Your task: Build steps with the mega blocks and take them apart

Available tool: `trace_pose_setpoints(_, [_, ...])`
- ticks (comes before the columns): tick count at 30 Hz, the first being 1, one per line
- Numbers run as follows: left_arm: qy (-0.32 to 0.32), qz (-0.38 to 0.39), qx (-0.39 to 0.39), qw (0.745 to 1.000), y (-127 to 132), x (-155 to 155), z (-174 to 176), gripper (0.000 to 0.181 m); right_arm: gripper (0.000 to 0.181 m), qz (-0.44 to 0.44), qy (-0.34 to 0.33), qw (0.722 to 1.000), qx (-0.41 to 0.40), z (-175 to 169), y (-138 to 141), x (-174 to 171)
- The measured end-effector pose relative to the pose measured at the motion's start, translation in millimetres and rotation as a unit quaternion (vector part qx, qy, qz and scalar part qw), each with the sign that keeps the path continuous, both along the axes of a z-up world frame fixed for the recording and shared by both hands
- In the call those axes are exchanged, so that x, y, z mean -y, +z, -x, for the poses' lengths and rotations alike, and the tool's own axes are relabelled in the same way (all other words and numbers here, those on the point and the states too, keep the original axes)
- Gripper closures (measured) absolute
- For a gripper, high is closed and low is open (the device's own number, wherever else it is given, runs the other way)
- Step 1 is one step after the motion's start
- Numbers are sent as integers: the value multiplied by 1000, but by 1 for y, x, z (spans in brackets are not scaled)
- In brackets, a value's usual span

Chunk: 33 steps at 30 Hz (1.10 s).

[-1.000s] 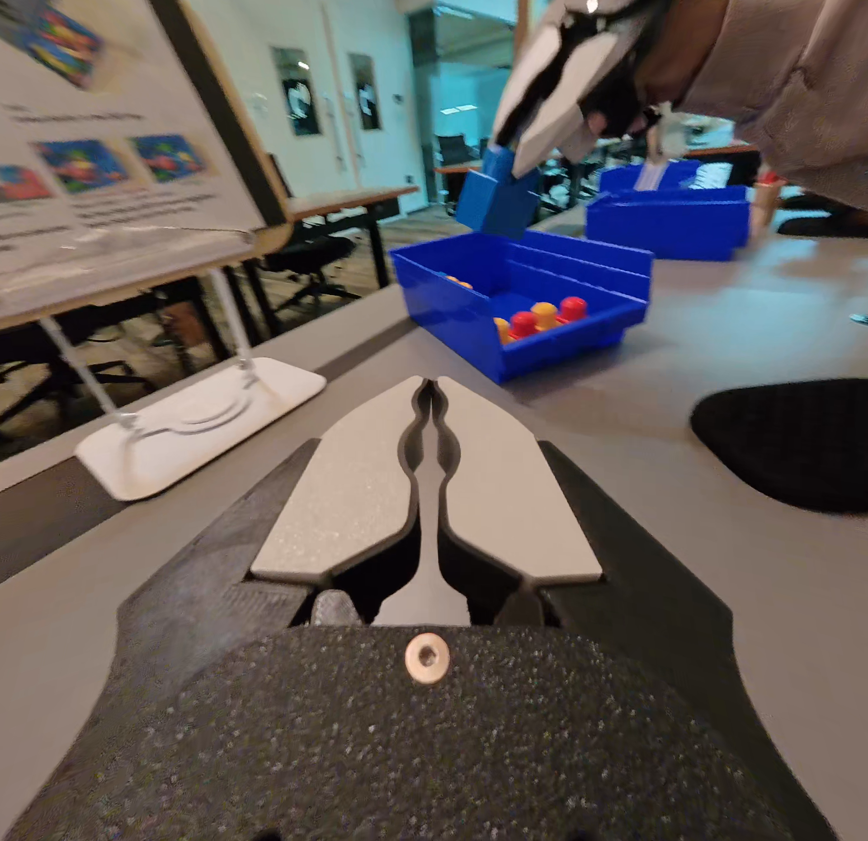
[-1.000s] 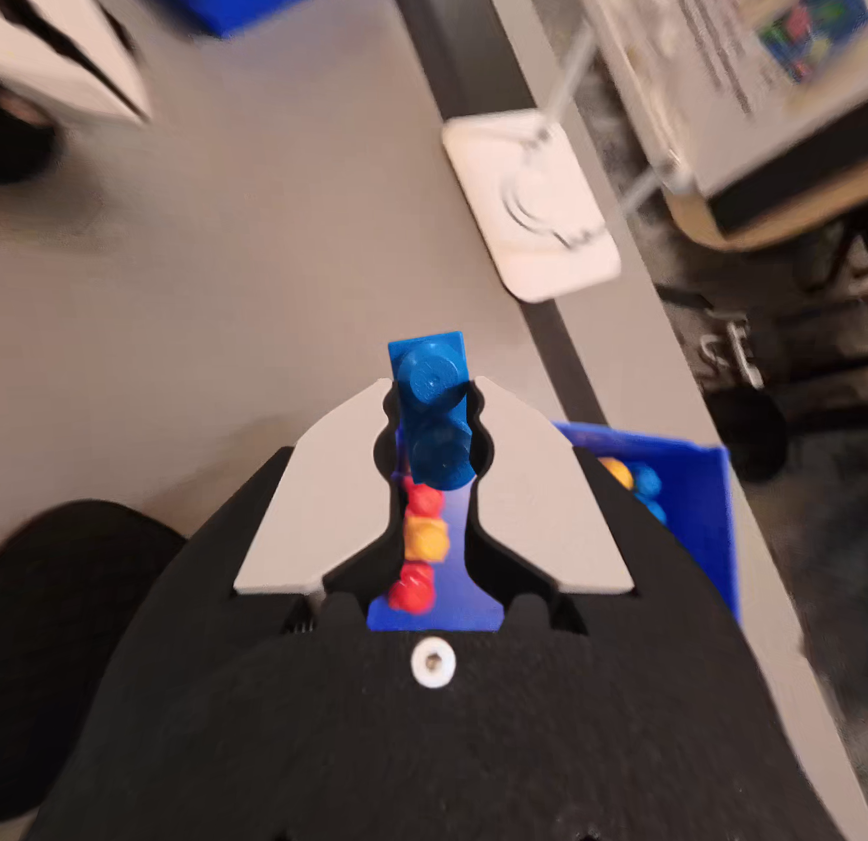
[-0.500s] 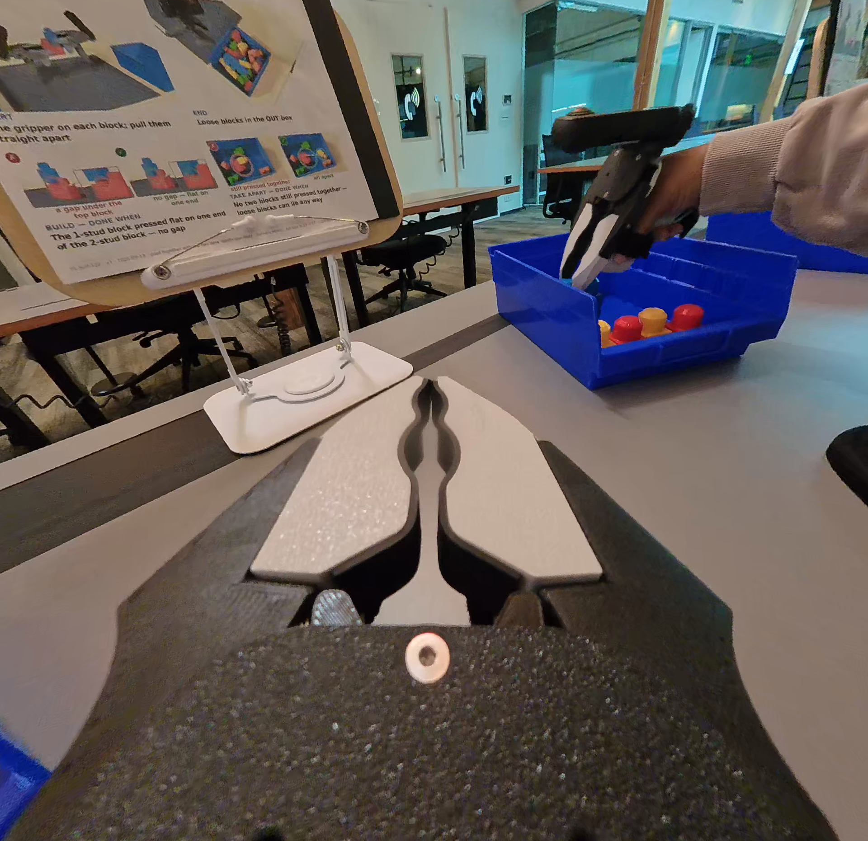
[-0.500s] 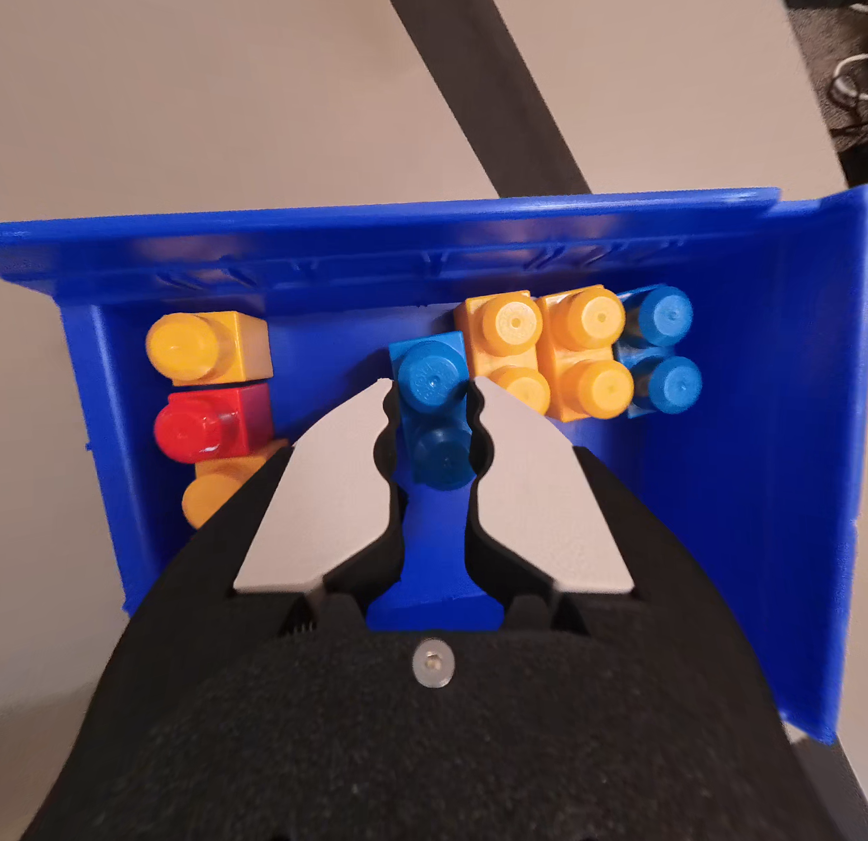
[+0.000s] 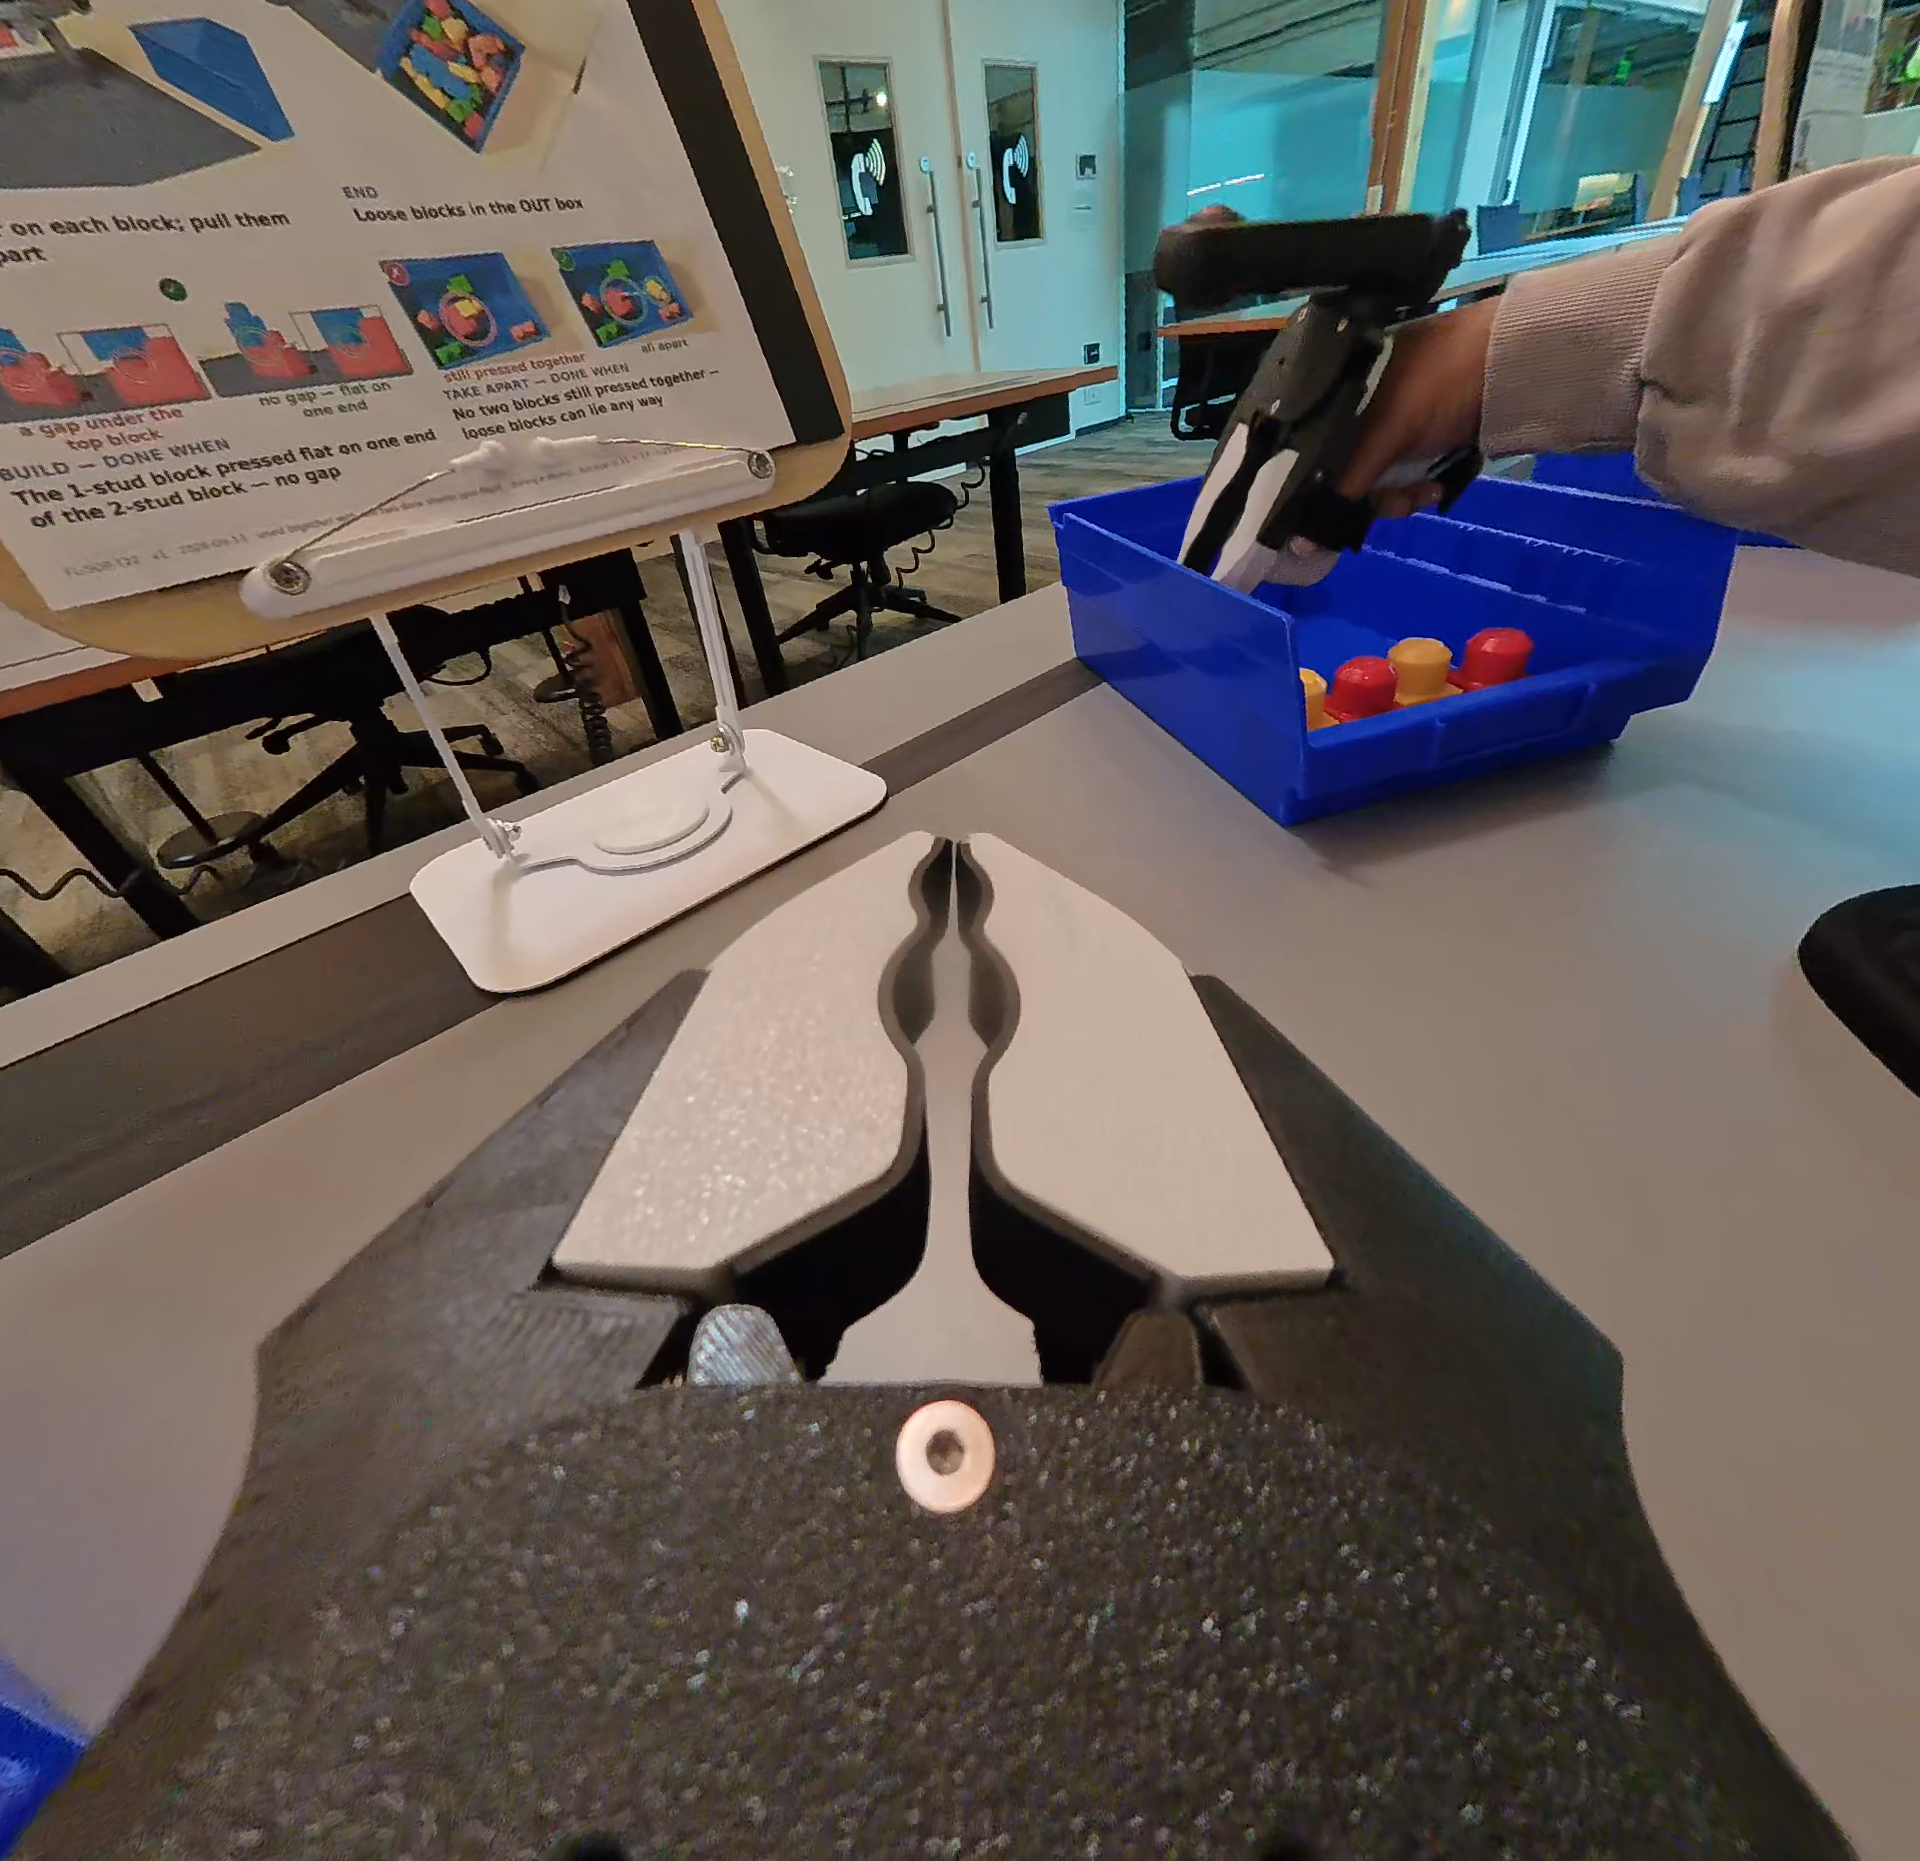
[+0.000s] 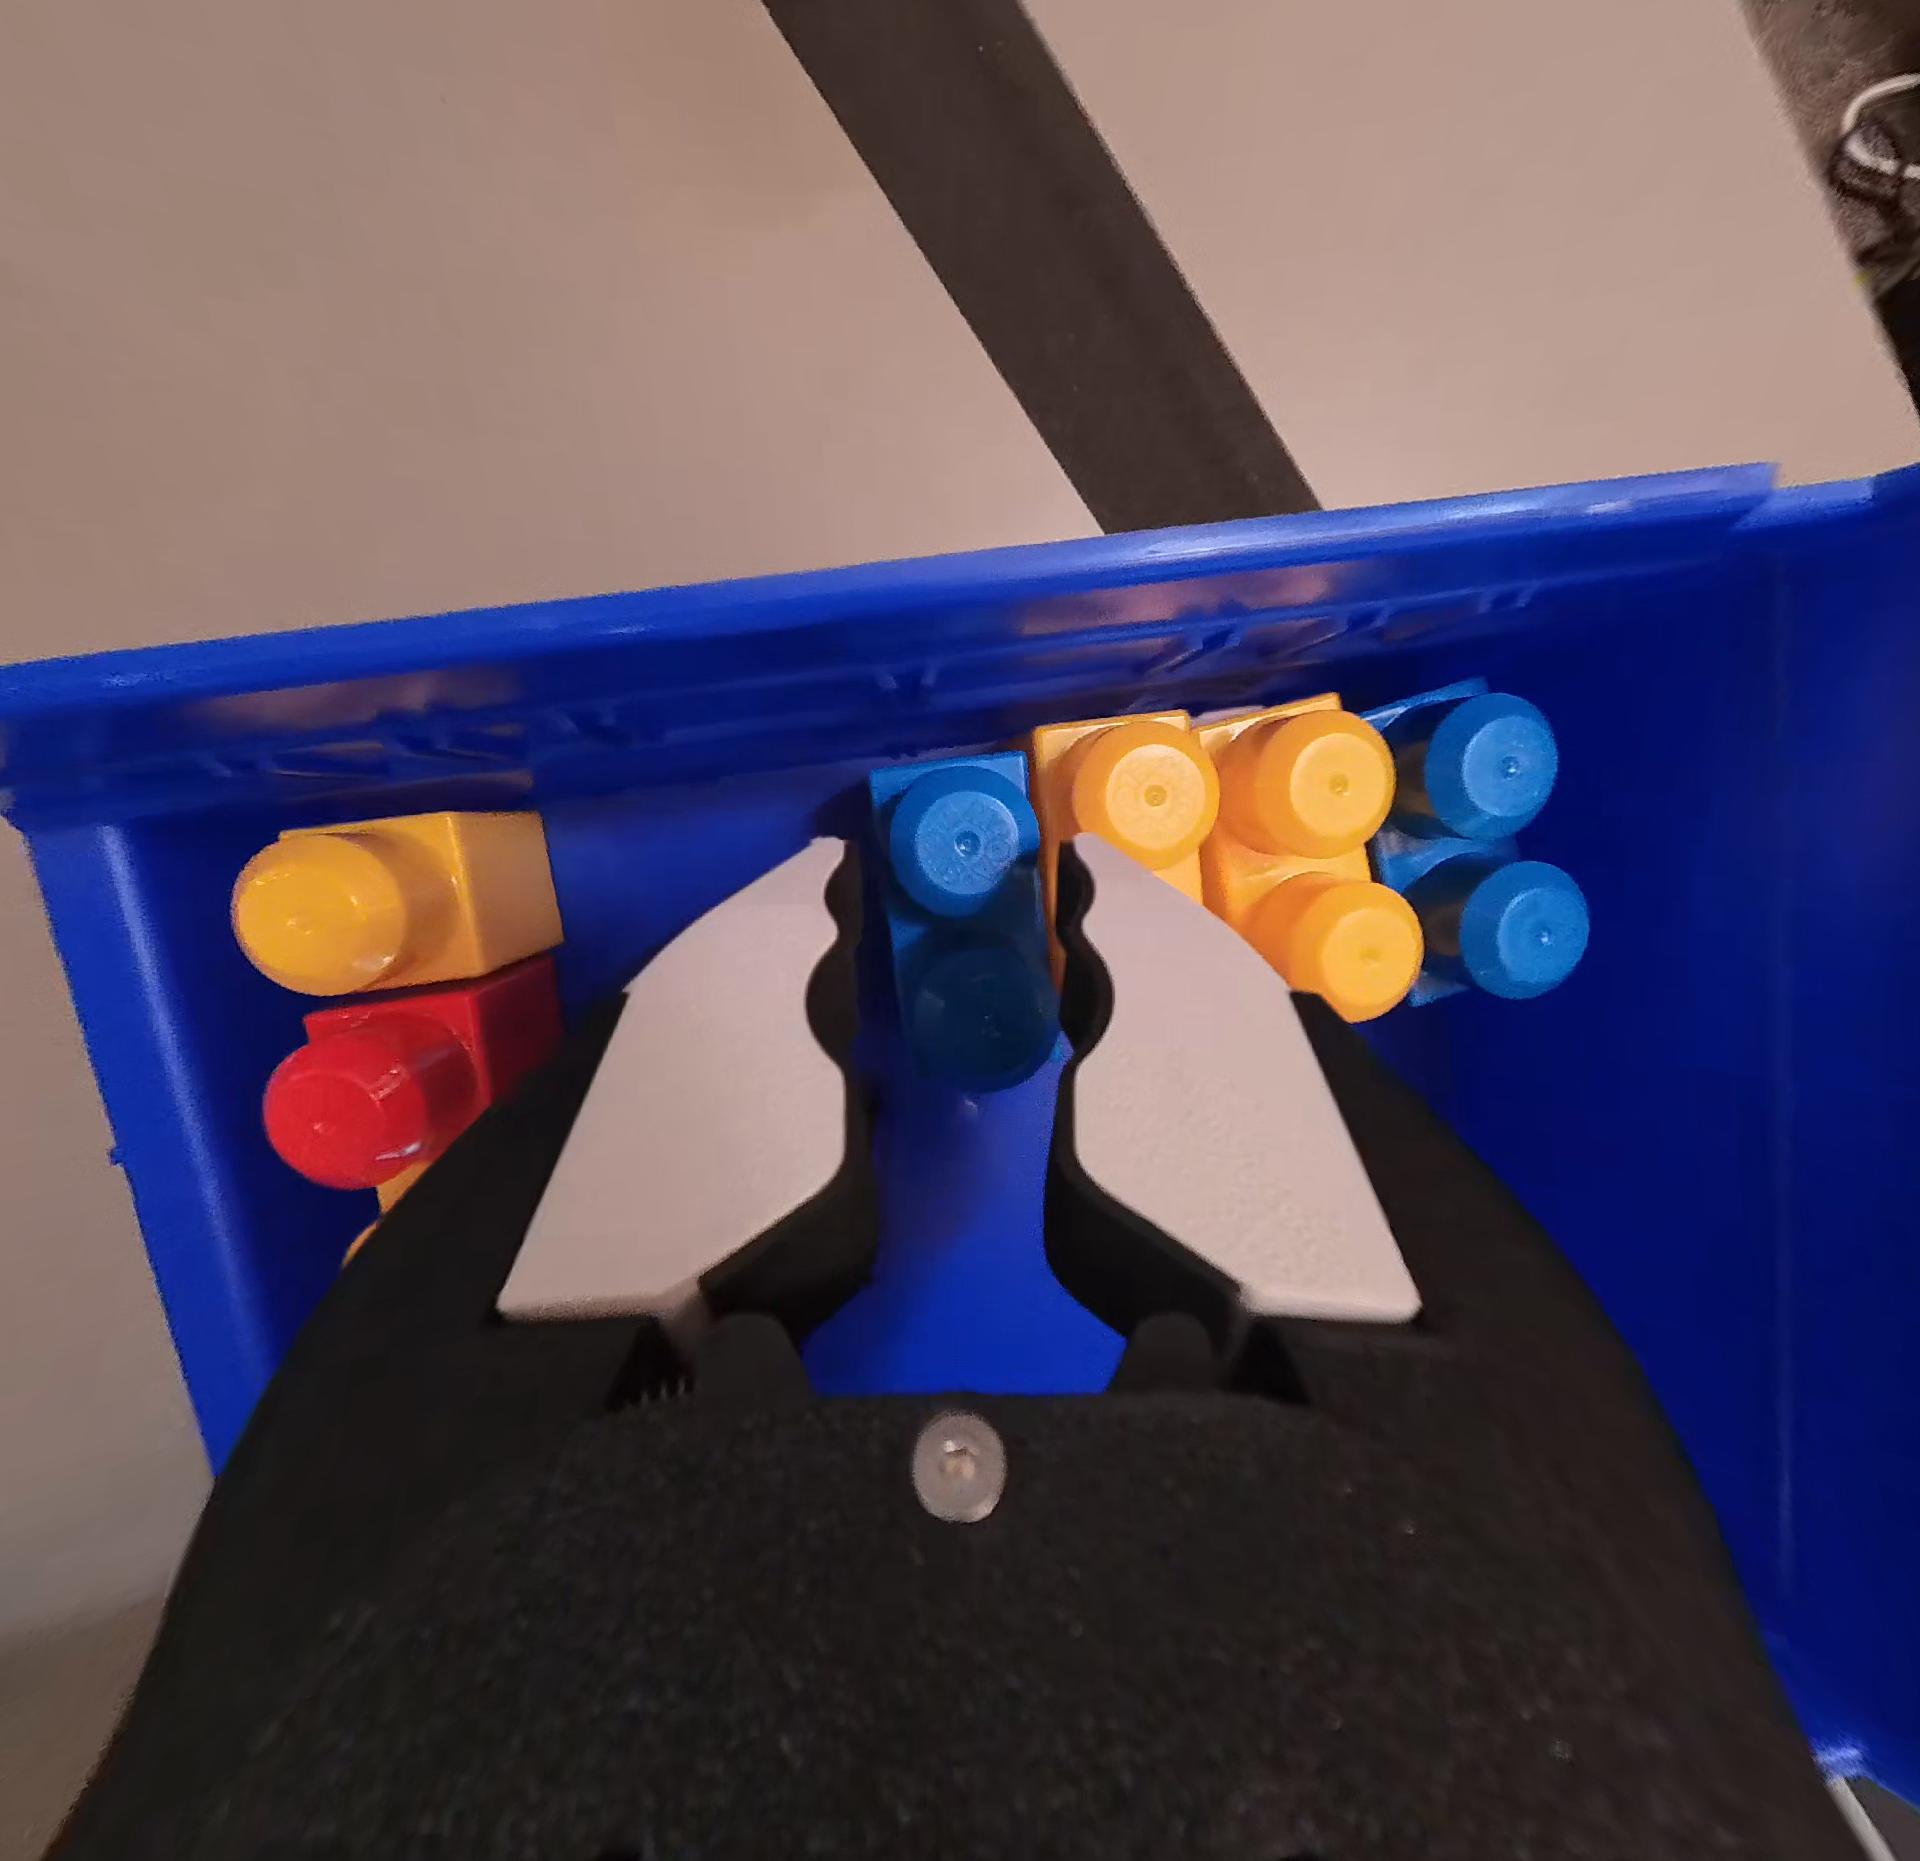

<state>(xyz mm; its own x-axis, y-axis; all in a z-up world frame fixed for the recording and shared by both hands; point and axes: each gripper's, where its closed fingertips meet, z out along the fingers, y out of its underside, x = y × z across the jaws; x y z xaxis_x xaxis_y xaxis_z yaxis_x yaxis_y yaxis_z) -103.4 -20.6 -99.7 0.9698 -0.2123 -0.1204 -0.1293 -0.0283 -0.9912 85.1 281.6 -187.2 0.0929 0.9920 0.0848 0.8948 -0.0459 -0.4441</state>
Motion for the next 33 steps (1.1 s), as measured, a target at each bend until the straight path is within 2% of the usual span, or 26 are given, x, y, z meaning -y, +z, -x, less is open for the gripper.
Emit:
trace_pose_setpoints(1, [-1, 0, 0, 1000, 0, 0, 0, 181, 144, -1, -2, 1000, -15, 2, 6, 1])
trace_pose_setpoints(6, [-3, -2, 1, 1000, 1, 0, -1, 181, 145, -34, -35, 991, -128, 13, 54, 18])
trace_pose_setpoints(11, [-1, -3, -6, 1000, 1, 1, -2, 181, 152, -79, -97, 957, -261, 25, 90, 60])
trace_pose_setpoints(15, [10, -8, -12, 1000, 4, 2, 3, 181, 153, -76, -123, 934, -325, 32, 91, 103])
trace_pose_setpoints(20, [60, -20, -50, 997, 18, 10, 25, 181, 156, -64, -141, 920, -359, 36, 76, 148])
trace_pose_setpoints(23, [115, -20, -44, 992, 31, 21, 58, 181, 158, -63, -146, 917, -367, 36, 66, 169])
trace_pose_setpoints(27, [212, -2, -20, 977, 42, 45, 124, 175, 159, -71, -154, 910, -379, 34, 56, 187])
trace_pose_setpoints(33, [351, 67, 3, 934, 24, 81, 230, 157, 162, -89, -146, 904, -393, 30, 47, 199])
